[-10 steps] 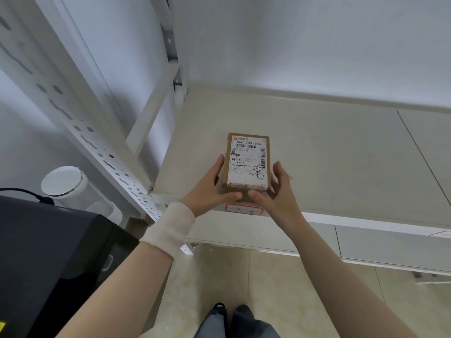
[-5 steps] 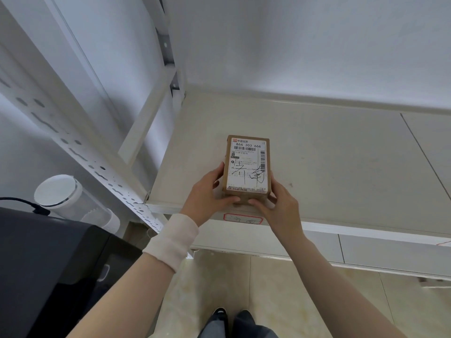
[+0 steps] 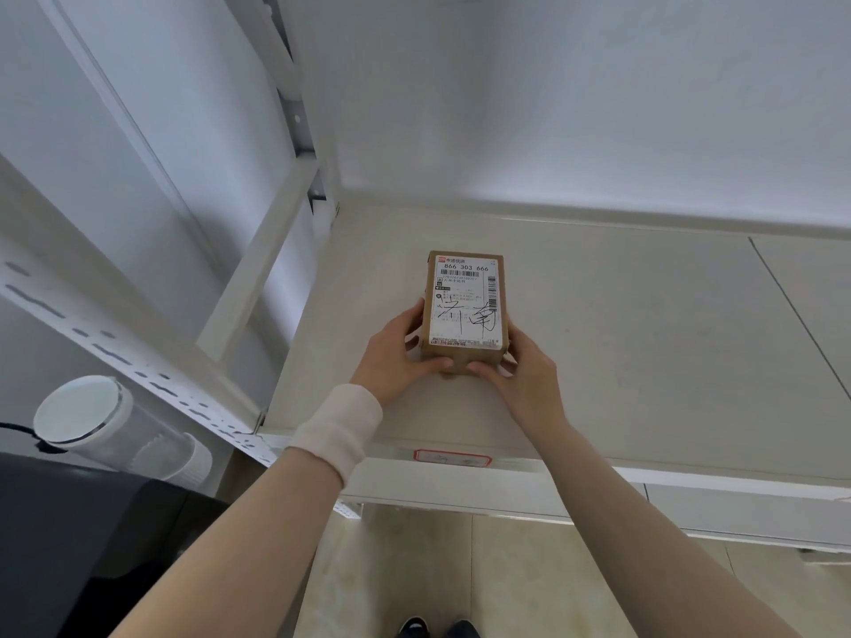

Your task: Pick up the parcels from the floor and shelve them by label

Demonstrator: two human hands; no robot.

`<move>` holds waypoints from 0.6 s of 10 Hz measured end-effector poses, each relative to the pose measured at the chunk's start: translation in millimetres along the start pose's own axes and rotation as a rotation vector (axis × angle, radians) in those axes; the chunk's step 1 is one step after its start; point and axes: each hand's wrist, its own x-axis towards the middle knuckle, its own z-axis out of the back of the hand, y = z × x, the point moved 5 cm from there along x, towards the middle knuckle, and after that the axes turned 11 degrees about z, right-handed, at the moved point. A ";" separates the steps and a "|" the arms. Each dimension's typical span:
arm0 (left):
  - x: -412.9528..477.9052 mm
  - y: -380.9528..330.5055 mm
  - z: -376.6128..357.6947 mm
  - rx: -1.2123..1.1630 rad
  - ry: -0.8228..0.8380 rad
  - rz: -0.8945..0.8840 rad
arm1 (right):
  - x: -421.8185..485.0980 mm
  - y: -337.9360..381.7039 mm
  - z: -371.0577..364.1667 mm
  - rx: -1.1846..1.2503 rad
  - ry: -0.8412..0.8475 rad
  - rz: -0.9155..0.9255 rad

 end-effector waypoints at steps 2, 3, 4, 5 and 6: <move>4.6 0.5 -0.3 -0.004 -0.002 0.004 | 3.8 -6.2 -2.1 0.080 -0.024 -0.064; 1.8 2.5 -0.4 -0.007 0.001 -0.006 | -0.7 -5.3 -3.0 0.125 -0.041 -0.086; -4.7 8.3 2.1 -0.067 0.010 0.031 | -9.5 -1.5 -0.3 0.149 -0.065 -0.142; -16.8 18.8 4.0 -0.165 0.013 0.041 | -23.9 0.8 2.7 0.194 -0.100 -0.194; -28.8 26.3 6.3 -0.254 -0.018 0.049 | -39.9 7.2 3.4 0.226 -0.143 -0.249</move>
